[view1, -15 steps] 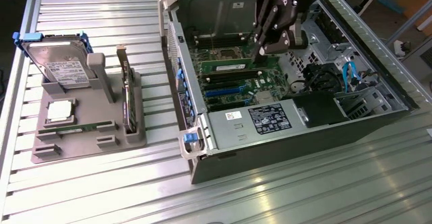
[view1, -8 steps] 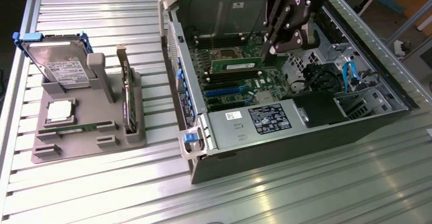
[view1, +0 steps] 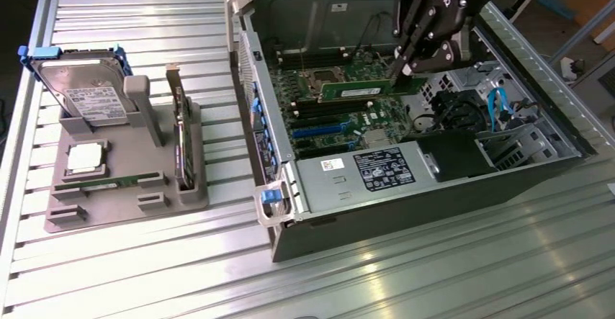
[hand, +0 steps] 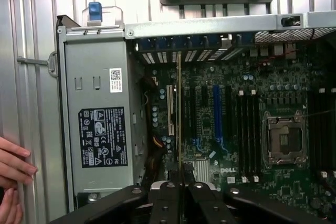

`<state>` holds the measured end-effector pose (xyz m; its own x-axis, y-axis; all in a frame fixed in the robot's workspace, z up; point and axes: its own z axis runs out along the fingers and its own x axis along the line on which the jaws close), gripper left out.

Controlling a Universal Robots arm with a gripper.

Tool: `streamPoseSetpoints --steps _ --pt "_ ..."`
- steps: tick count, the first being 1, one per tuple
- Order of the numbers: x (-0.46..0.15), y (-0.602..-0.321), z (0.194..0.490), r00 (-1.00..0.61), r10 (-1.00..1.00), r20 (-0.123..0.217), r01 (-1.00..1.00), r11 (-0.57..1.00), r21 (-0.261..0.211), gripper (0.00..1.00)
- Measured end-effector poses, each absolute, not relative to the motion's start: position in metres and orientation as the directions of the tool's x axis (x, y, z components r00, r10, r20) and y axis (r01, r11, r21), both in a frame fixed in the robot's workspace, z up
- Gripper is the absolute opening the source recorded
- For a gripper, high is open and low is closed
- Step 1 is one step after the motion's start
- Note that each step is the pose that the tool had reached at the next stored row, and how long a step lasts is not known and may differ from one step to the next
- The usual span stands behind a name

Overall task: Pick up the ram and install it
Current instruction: 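Pick up the ram and move it above insertion slot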

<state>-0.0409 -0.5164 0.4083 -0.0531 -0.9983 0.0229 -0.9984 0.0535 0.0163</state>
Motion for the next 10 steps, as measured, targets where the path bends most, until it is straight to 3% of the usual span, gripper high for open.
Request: streamPoseSetpoints --steps 10 --pt "-0.0380 -0.5163 0.4083 -0.053 -0.998 0.017 -0.998 0.053 0.016 0.12"
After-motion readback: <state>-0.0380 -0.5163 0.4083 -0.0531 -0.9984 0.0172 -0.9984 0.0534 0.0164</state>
